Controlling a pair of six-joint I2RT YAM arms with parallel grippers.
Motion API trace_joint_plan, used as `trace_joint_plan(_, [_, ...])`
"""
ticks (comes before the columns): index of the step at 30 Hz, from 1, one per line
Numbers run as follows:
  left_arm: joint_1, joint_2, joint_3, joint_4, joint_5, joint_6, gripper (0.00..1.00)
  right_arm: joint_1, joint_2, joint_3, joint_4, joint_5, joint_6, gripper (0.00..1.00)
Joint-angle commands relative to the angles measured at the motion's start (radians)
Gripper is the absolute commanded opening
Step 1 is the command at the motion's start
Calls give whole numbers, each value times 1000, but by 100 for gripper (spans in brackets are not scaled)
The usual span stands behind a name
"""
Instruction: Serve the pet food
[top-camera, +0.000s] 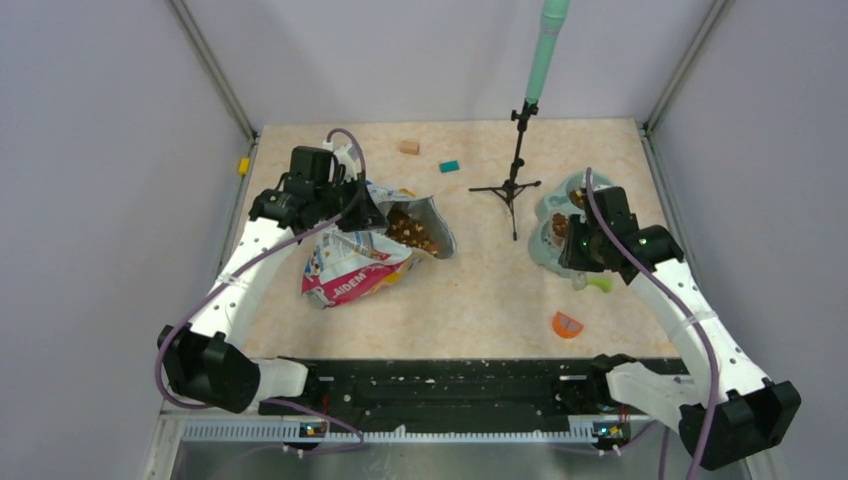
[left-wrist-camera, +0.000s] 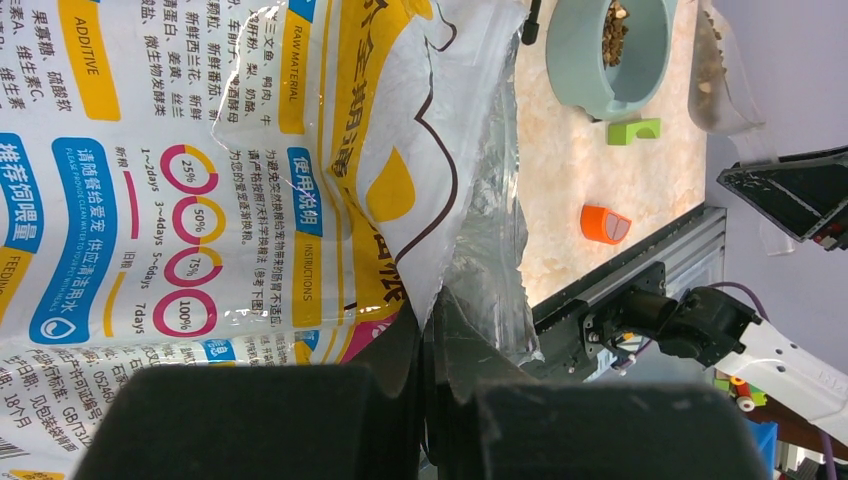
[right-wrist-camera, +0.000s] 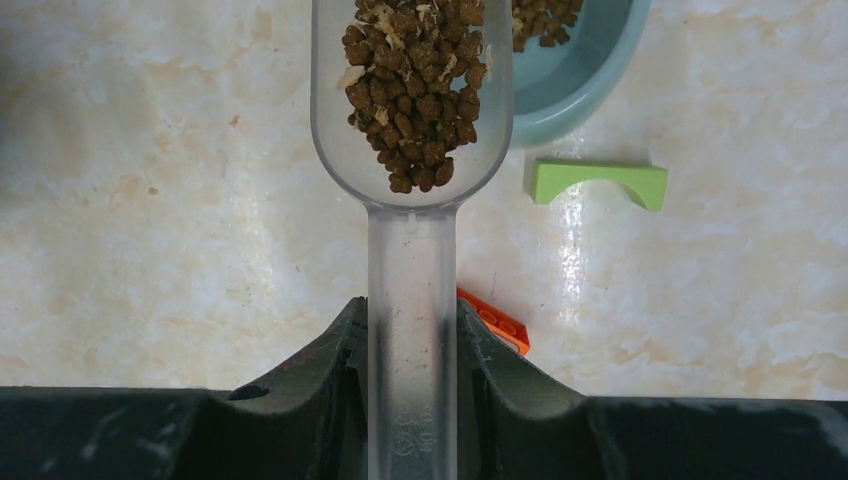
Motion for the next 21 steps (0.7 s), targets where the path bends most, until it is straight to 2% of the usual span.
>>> trace_joint_plan(1, [29, -16, 34, 72, -56, 33, 0, -83, 37, -11, -15, -105, 14, 0])
trace_joint_plan(9, [34, -27, 21, 71, -53, 21, 0, -241, 172, 19, -70, -256, 45, 0])
trace_joint_plan(18, [38, -40, 7, 71, -63, 19, 0, -328, 280, 90, -128, -378, 103, 0])
trace_joint_plan(21, [39, -46, 0, 73, -65, 18, 0, -390, 290, 90, -130, -448, 143, 0])
